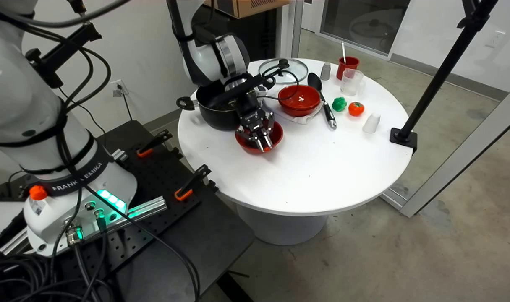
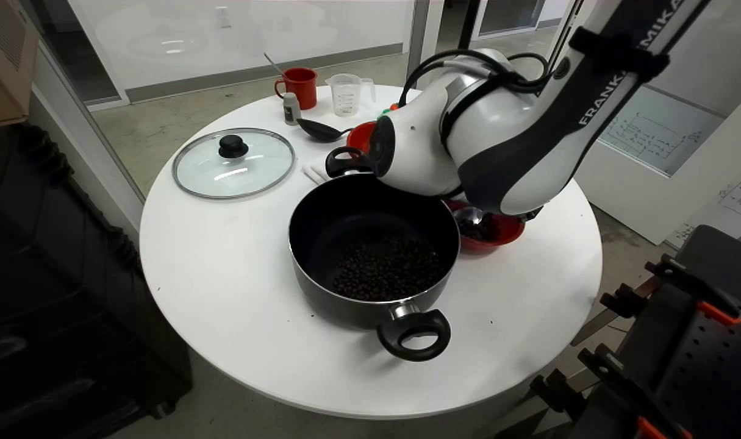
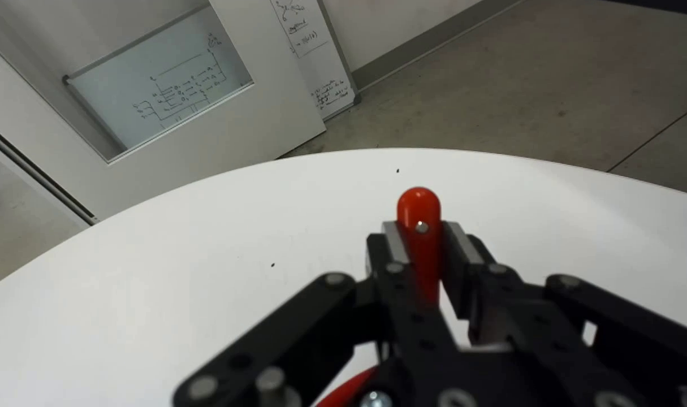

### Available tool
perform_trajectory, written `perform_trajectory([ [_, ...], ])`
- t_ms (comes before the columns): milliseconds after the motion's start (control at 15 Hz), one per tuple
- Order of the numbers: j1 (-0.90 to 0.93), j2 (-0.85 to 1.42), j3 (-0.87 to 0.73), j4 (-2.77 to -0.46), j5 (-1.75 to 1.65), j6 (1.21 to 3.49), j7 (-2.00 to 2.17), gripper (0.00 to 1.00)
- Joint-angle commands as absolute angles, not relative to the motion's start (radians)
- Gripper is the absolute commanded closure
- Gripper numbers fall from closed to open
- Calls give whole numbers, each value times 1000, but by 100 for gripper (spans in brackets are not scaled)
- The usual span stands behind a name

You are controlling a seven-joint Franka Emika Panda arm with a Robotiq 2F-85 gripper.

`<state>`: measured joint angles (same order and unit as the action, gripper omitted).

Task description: Use the spoon to put some contents of the bowl in the pot

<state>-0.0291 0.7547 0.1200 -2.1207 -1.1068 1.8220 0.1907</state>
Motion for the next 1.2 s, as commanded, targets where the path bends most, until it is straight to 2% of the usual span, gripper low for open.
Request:
perform_trajectory([
  [0,-27,732,106,-2140,-1064,1876,146,95],
  [1133,-88,684,80,-2148,-872,2006,-152,95],
])
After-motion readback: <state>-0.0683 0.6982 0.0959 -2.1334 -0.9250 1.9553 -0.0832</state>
